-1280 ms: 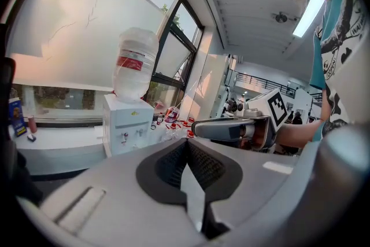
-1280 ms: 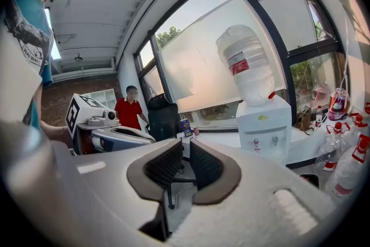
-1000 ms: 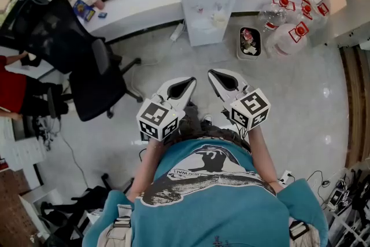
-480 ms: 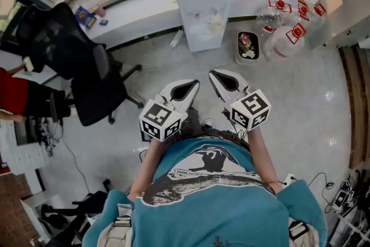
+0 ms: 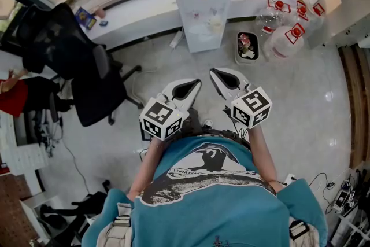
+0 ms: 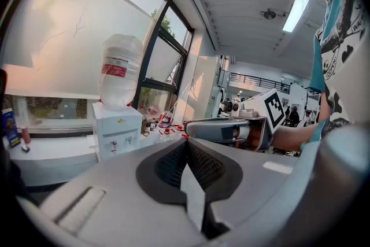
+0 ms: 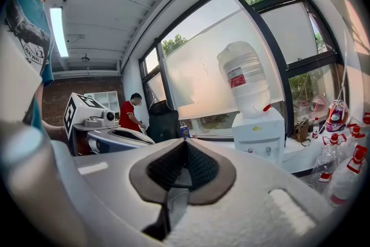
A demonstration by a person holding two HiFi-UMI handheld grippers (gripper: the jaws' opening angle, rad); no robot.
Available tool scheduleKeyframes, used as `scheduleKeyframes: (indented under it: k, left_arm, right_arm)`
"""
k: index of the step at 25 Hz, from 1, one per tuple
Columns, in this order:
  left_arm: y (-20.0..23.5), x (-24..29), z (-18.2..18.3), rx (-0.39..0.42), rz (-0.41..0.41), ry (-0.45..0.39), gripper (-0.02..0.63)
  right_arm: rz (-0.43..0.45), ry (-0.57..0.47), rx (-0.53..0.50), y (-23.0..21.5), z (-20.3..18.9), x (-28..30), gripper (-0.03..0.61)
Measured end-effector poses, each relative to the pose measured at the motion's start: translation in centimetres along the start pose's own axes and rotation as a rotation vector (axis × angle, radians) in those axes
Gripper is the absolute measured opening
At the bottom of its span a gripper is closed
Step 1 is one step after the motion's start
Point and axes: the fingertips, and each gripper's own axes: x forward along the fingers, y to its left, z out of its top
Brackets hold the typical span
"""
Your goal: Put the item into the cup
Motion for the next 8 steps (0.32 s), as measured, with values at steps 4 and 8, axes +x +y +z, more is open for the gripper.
scheduleKeyframes:
  k: [4,8]
  left_arm:
    - [-0.24,0.11,0.18,0.002,-0.004,-0.002,0.011]
    - [-0.5,0.2,-0.07,0.005,-0.01,0.002,0.011]
  right_arm:
    - [-0.001,0.001,-0.001,-0.05,0.05,-0.23,-0.001]
    - [-0.002,0.001,-0.005,-0.03,-0.15,-0.38,0.0]
